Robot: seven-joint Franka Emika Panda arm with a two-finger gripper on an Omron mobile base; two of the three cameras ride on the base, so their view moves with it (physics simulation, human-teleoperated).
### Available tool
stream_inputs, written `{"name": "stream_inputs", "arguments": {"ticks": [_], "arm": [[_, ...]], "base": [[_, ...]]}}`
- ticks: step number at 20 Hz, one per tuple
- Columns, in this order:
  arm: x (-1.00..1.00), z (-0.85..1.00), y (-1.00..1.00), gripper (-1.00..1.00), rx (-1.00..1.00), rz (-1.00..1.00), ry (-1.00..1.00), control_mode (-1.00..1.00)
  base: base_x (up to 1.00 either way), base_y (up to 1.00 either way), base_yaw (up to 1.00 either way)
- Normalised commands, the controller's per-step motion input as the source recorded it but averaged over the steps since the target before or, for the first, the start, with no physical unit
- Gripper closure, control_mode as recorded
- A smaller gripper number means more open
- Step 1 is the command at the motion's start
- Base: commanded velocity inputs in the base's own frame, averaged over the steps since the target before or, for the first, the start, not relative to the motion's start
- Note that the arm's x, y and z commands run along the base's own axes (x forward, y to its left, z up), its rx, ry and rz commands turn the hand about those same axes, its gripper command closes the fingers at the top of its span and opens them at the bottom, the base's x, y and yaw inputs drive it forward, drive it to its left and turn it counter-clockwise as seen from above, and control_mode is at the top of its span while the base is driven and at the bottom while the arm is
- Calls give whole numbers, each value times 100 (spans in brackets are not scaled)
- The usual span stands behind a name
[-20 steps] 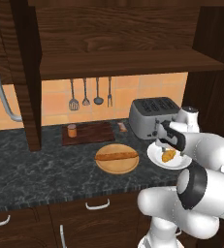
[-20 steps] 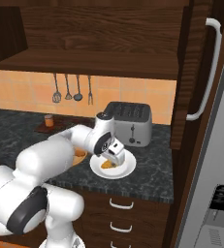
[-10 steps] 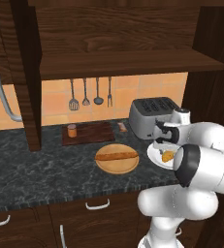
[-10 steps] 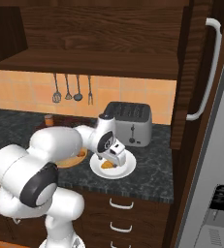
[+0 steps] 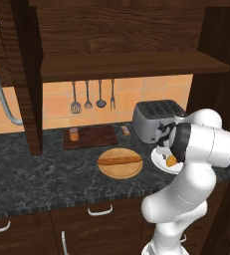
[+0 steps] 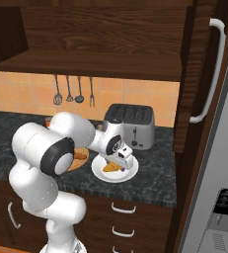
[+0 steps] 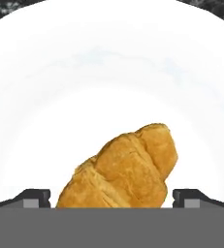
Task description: From the different types of pastries on the counter, select a croissant and place it on the cutting board. Then retrieve a jar of jam from the cabinet and place it alongside the croissant on the cutting board.
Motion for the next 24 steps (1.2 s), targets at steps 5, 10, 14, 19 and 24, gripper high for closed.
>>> {"name": "stream_inputs", "arguments": {"ticks": [5, 10, 14, 19, 24], "arm": [[15, -10, -3, -100, 0, 0, 1, -100], [7, -17, 5, 100, 0, -1, 2, -100], [0, 77, 0, 100, 7, -8, 0, -100], [0, 57, 3, 100, 7, -5, 2, -100], [13, 53, 74, 100, 2, -14, 0, -100]], "base": [[0, 0, 0], [0, 0, 0], [0, 0, 0], [0, 0, 0], [0, 0, 0]]}}
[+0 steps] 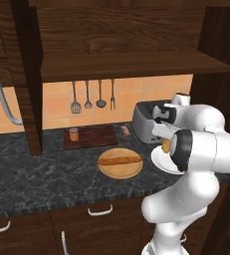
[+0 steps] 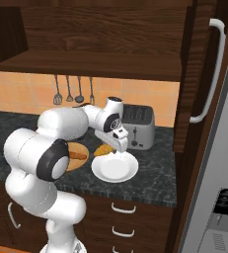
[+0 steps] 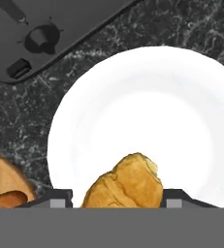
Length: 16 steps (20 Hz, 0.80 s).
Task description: From the different types of pastries on the counter, select a croissant and place it on the cutting board. Then retrieve a jar of jam from the cabinet and place it alongside the croissant on the cutting board.
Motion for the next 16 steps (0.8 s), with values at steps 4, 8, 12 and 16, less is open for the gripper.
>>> {"name": "stream_inputs", "arguments": {"ticks": [4, 8, 12, 16], "arm": [[40, 57, 100, 100, 0, -24, 0, -100], [23, 4, 89, 100, 0, -9, 0, -100], [90, 21, 100, 100, 0, -25, 0, -100], [84, 15, 93, 100, 0, -21, 0, -100]], "base": [[0, 0, 0], [0, 0, 0], [0, 0, 0], [0, 0, 0]]}}
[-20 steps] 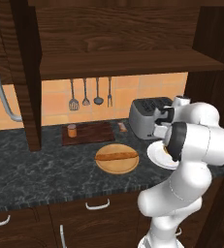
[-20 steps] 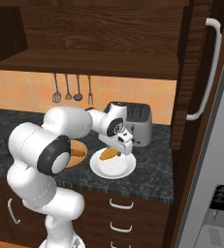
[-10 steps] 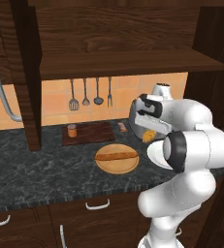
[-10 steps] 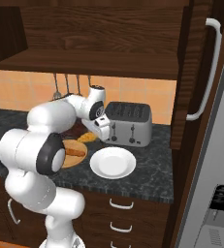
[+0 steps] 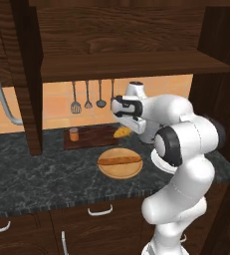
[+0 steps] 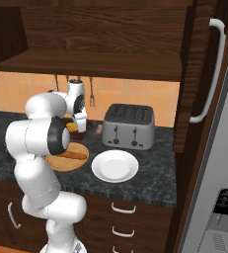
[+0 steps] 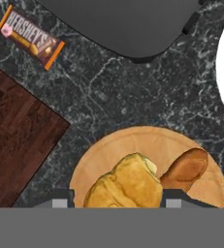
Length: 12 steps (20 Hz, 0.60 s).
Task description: From the different types of pastries on the counter, select a croissant and place it on the cutting board. Then retrieve a jar of jam from the cabinet and place it alongside the croissant on the cutting board.
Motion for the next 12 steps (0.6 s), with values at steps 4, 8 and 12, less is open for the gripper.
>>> {"name": "stream_inputs", "arguments": {"ticks": [4, 8, 12], "arm": [[63, -2, 12, 100, 0, 0, 4, -100], [97, -3, 10, 100, 0, 1, 1, -100], [31, -6, 31, 100, 0, 1, 0, -100]], "base": [[0, 0, 0], [0, 0, 0], [0, 0, 0]]}}
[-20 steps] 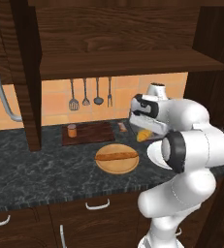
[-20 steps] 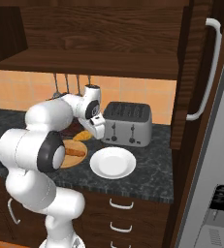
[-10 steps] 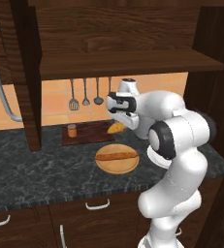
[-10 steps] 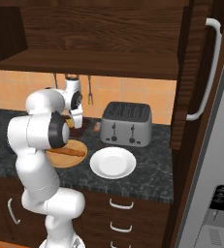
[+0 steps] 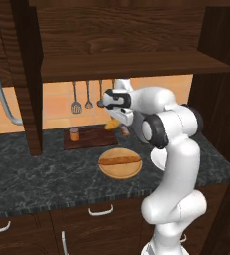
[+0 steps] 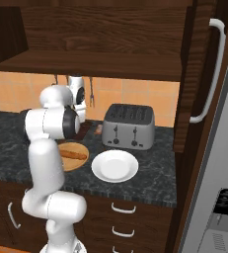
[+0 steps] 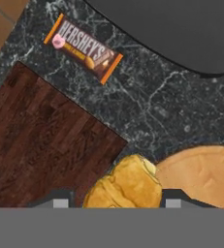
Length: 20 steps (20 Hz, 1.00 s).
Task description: From the different types of pastries on the counter, select a croissant and place it on the cutting board. Then retrieve a jar of jam from the cabinet and place it alongside the croissant on the cutting board.
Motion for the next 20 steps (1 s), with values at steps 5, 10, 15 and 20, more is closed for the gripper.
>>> {"name": "stream_inputs", "arguments": {"ticks": [5, 10, 15, 20], "arm": [[43, -17, 30, 100, -2, -1, 0, -100], [34, -73, 27, 100, -7, 0, 3, -100], [13, -35, 9, 100, 0, 0, 4, -100], [28, -54, 0, 100, 0, 0, 1, -100]], "base": [[0, 0, 0], [0, 0, 0], [0, 0, 0], [0, 0, 0]]}}
